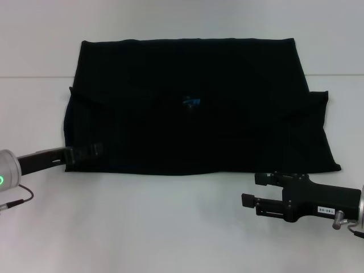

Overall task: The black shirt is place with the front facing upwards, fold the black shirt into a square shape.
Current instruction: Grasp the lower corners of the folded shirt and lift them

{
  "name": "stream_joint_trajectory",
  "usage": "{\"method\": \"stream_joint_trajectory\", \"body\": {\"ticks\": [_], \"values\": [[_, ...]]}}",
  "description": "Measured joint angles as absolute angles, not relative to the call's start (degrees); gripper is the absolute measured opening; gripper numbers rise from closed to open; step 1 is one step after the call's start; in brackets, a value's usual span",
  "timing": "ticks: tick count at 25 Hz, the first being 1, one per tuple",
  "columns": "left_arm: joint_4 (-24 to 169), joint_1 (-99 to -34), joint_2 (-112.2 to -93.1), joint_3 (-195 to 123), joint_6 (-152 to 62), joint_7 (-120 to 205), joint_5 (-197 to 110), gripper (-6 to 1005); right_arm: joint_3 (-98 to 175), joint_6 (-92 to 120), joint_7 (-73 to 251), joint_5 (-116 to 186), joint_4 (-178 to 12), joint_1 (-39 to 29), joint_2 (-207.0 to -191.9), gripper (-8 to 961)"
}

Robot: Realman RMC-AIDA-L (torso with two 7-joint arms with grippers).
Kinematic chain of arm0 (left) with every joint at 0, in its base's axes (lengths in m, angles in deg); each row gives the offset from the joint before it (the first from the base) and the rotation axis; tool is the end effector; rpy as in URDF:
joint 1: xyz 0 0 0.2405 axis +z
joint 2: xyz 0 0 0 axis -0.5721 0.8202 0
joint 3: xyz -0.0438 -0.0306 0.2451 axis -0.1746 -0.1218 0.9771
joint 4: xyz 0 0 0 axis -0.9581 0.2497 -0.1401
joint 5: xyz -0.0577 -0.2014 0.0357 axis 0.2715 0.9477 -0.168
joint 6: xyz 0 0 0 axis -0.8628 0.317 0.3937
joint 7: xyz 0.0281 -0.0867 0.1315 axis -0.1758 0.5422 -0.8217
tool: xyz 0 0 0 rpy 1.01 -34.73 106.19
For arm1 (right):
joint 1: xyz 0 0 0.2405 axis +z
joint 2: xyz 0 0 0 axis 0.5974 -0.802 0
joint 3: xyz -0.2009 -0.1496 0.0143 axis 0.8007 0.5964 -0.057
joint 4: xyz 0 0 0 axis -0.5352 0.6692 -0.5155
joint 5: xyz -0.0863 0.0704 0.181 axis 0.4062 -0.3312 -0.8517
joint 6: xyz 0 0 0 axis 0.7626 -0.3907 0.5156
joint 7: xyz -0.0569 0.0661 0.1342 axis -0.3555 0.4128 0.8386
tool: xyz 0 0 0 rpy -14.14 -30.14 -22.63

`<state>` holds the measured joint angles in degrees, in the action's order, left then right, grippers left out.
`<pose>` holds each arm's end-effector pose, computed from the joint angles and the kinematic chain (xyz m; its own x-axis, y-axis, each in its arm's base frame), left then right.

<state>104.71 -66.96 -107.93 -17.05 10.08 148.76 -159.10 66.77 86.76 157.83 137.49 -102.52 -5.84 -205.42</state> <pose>-0.3330 0.3723 -0.0009 0.3591 0.6956 0.6222 0.9333 -0.2695 -0.2373 0.2826 0.3197 -0.0521 0.7406 -0.4404 -0.5075 -0.5696 -0.8122 -0.1264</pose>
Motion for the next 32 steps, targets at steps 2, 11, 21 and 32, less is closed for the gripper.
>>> {"method": "stream_joint_trajectory", "body": {"ticks": [2,11,21,32], "values": [[104.8,-67.0,-107.94,-16.5,10.7,148.7,-159.2,868,66.8,86.8,157.9,137.5,-102.5,-5.8,-205.42,777],[105.4,-66.6,-107.94,-15.4,10.8,148.7,-159.6,743,66.5,86.8,158.1,137.3,-102.5,-6.1,-205.38,777],[105.7,-66.6,-107.95,-15.4,10.8,148.2,-159.7,341,66.3,87.1,159.5,137.2,-102.6,-6.4,-205.24,776],[106.0,-66.9,-107.85,-15.4,10.9,148.1,-160.2,31,66.6,87.0,184.8,140.0,-115.0,-8.0,-202.33,776]]}}
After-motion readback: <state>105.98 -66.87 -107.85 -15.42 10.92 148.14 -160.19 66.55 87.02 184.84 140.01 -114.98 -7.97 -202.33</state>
